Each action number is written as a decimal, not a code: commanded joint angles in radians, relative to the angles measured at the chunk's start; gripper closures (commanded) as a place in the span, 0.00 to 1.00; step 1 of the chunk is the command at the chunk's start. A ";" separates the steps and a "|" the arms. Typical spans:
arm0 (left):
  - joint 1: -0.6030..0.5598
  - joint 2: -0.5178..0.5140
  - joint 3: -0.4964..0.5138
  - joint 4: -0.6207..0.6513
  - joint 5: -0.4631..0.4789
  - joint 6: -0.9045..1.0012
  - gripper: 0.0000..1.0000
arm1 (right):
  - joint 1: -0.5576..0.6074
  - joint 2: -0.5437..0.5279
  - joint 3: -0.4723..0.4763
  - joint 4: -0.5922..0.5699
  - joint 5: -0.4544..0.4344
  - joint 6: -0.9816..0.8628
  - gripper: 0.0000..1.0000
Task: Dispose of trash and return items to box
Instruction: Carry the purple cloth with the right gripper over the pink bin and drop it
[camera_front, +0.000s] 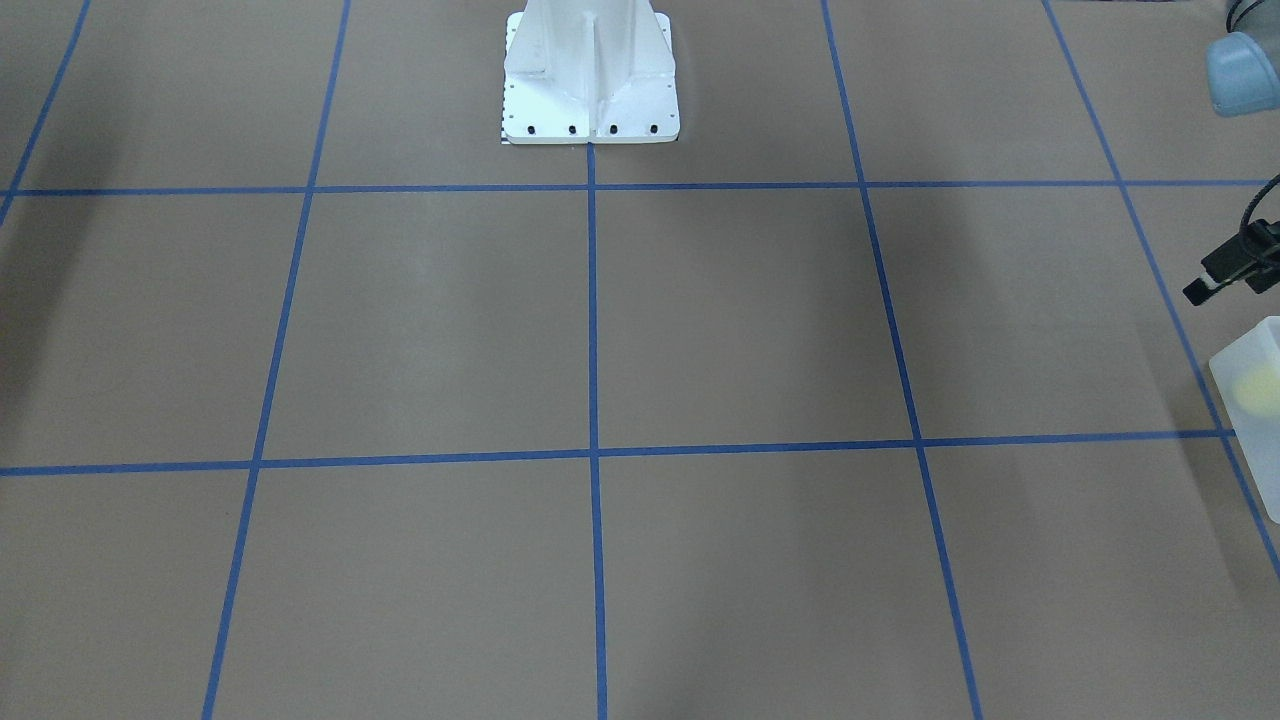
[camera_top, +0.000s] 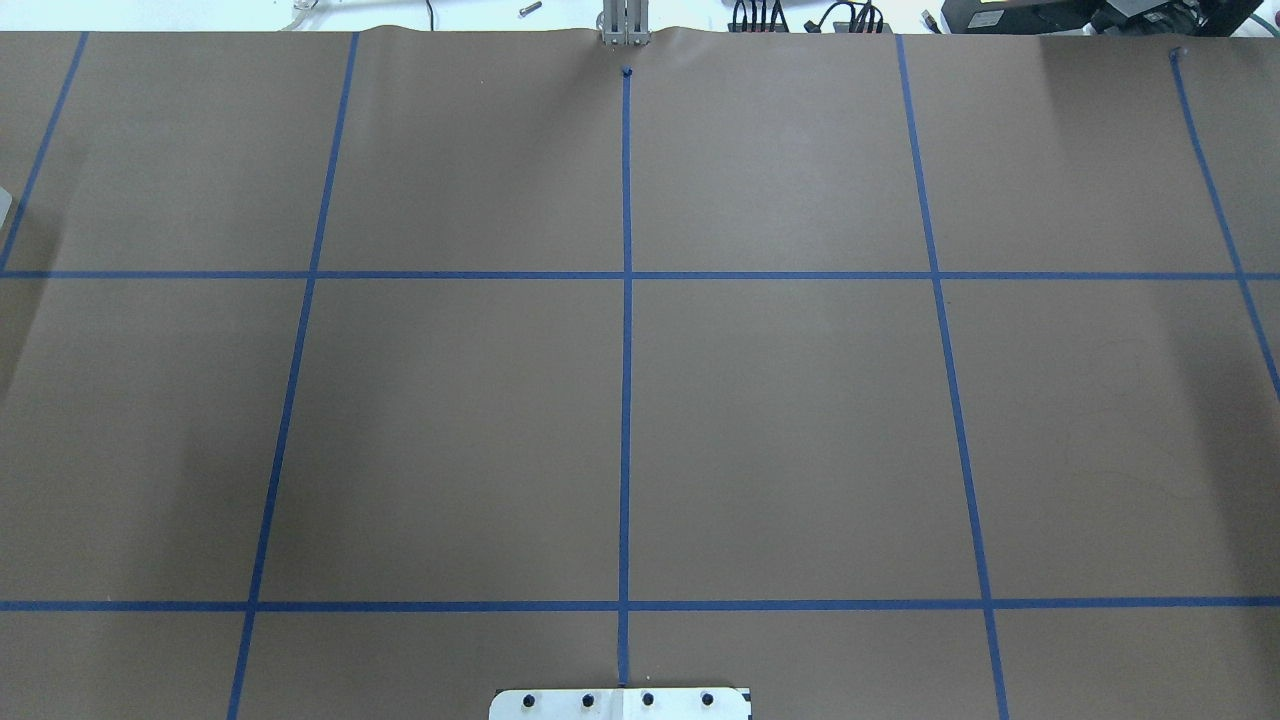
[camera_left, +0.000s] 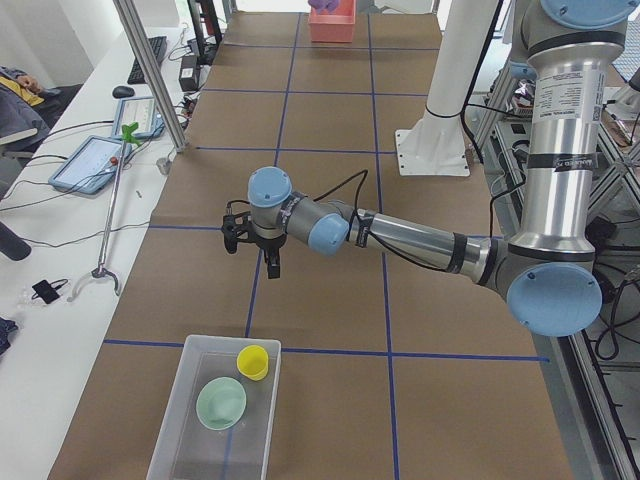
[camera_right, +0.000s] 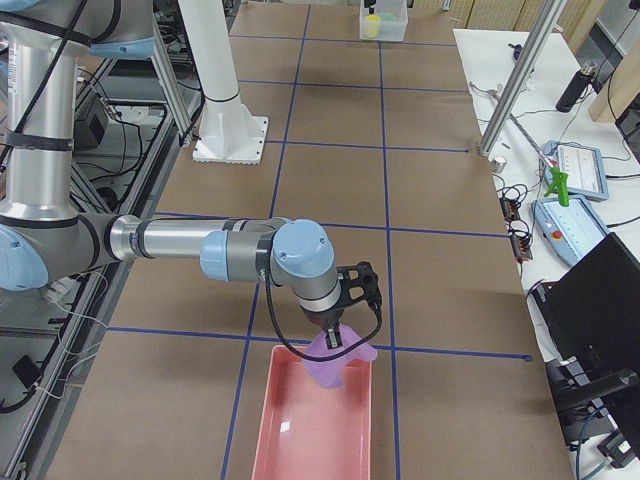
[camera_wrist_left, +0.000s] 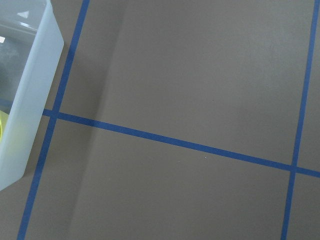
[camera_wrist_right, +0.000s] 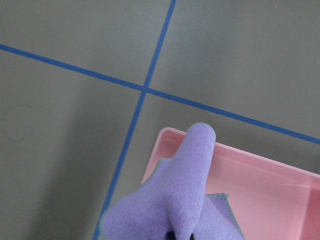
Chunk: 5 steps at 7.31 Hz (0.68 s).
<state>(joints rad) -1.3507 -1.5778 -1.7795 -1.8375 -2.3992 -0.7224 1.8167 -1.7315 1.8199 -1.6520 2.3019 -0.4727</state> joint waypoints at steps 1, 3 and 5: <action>0.001 0.002 0.000 0.000 0.000 0.001 0.03 | 0.053 0.026 -0.072 -0.075 -0.094 -0.203 1.00; 0.001 0.002 0.000 0.000 0.000 0.001 0.03 | 0.053 0.015 -0.192 -0.028 -0.091 -0.207 1.00; 0.001 0.010 0.000 -0.011 0.000 -0.002 0.03 | 0.052 0.009 -0.339 0.156 -0.087 -0.198 1.00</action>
<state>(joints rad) -1.3499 -1.5708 -1.7794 -1.8409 -2.3992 -0.7209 1.8692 -1.7189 1.5692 -1.5963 2.2130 -0.6751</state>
